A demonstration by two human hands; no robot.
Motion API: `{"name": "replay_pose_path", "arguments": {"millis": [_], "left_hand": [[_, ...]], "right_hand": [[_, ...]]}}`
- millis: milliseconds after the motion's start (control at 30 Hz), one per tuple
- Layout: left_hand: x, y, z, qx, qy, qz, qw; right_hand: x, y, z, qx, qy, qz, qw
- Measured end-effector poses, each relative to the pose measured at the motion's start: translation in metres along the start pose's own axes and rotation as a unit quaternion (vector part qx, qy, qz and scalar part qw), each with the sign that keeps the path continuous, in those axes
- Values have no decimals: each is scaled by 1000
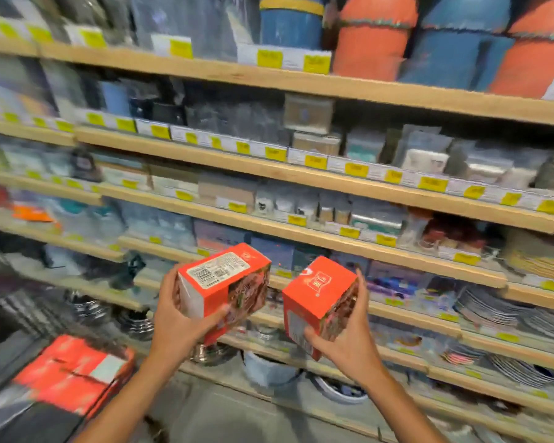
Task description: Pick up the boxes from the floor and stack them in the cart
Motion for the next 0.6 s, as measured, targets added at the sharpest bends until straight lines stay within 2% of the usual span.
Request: {"name": "replay_pose_path", "arguments": {"millis": [167,367,600], "left_hand": [[35,33,88,-82,-26,43,995],[48,69,149,-196,-70,72,976],[38,102,193,-336,-127,110,927]], "right_hand": [[21,-55,-89,108,-33,30,993],[35,-115,-171,218,-64,68,972],[55,-190,-264,319,-51,132,937]]}}
Point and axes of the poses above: each hand's wrist, its own y-axis away from the middle knuckle, its own z-axis out of the back of the hand, x = y × z, the point moved 4 cm from there along -y, towards the middle knuckle, and after that the axes turned 15 degrees about x, right-handed, at the moved point
